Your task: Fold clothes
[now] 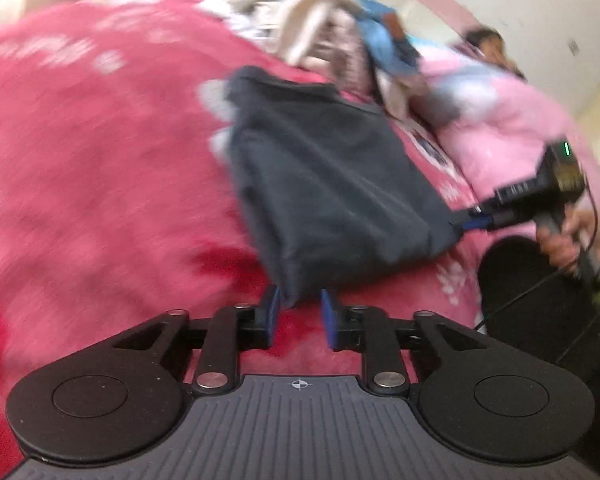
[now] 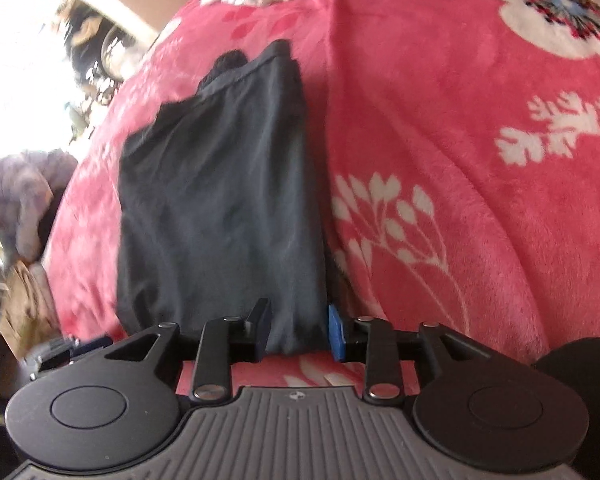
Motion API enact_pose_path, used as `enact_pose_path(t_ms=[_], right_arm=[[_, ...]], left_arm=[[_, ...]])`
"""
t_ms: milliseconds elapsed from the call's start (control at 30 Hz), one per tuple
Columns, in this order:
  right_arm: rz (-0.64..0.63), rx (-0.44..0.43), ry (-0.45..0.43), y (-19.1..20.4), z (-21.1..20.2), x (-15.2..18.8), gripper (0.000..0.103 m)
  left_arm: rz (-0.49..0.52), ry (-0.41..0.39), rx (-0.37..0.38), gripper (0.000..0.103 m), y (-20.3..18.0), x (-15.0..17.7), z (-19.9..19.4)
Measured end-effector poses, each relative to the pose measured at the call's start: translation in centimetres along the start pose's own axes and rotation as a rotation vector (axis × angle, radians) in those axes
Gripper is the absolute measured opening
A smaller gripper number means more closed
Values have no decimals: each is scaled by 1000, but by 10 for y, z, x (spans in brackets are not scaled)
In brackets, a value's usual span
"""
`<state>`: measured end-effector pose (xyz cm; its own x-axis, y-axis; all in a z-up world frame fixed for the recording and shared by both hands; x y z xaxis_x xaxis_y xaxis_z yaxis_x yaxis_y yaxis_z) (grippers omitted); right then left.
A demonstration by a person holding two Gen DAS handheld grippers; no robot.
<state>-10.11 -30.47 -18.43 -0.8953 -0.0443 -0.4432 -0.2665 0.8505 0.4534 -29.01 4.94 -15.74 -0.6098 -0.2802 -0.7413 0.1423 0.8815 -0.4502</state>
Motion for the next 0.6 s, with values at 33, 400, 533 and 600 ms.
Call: enact_pose_path(t_ms=[33, 400, 533, 600], right_arm=[[-31, 6, -4, 3, -1, 2, 33], [-372, 95, -52, 29, -17, 7, 7], [-470, 119, -54, 35, -16, 7, 6], [-459, 118, -54, 34, -15, 6, 6]], left_arm=[[40, 7, -2, 23, -6, 1, 7], [289, -18, 8, 0, -34, -1, 37], [379, -32, 25, 0, -36, -10, 22], [421, -13, 14, 0, -29, -10, 18]])
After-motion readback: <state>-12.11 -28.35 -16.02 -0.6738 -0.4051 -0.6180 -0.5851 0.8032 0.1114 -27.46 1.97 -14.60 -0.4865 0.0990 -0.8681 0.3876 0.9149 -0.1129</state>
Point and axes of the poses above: each gripper's, at about its wrist camera, not at the fingertips, and z roughly the way its jaws point, y to its left, x to its underside, the point moved 5 cm from there along z, roughly the way its jaws point, and after that the axes turned 13 degrees about -y, right-handed, at the moved point
